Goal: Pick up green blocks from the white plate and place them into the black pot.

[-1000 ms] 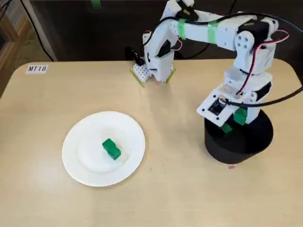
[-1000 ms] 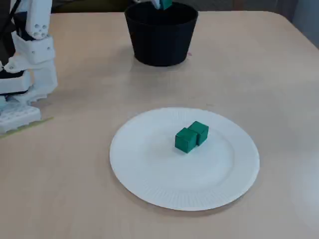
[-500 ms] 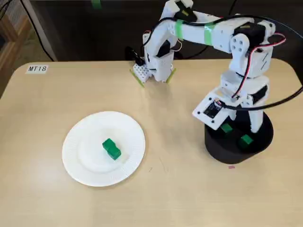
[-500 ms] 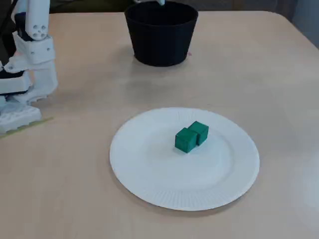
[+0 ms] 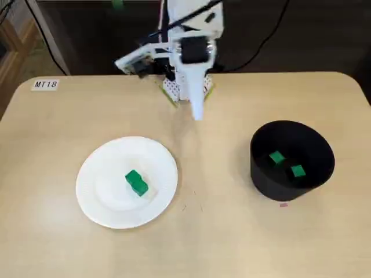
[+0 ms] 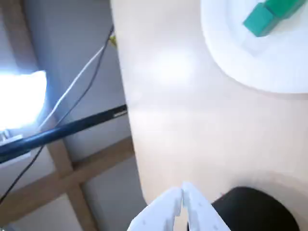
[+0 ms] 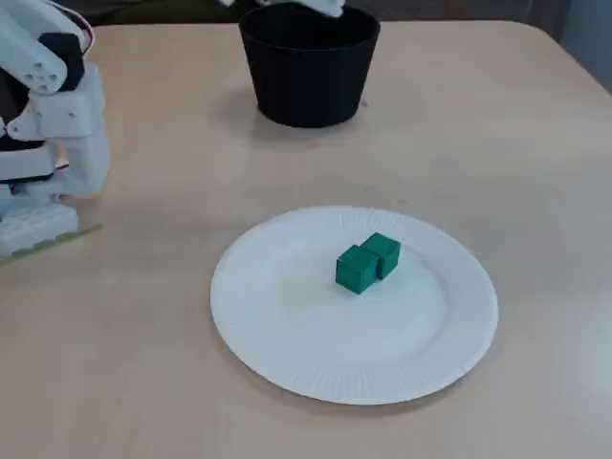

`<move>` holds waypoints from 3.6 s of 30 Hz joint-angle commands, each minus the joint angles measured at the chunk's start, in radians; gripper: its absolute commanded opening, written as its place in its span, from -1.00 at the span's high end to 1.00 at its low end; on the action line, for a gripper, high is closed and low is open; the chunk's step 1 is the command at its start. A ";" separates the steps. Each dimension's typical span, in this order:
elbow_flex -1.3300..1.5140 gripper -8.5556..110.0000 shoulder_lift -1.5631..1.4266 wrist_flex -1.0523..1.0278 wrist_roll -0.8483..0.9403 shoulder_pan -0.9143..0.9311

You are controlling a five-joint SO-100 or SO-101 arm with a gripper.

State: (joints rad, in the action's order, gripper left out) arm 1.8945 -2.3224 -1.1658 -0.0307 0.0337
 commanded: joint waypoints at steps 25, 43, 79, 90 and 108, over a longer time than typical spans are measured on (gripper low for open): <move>-0.216 0.57 0.635 -0.060 -0.218 0.218; -0.476 0.41 0.983 -0.146 -0.339 0.293; -0.709 0.90 1.227 -0.058 -0.241 0.334; -0.454 0.90 0.716 0.472 -0.021 0.170; -0.043 0.90 0.268 0.597 0.235 -0.572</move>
State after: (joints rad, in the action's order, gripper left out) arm 1.8577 -2.0540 -0.5077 0.1779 -0.4633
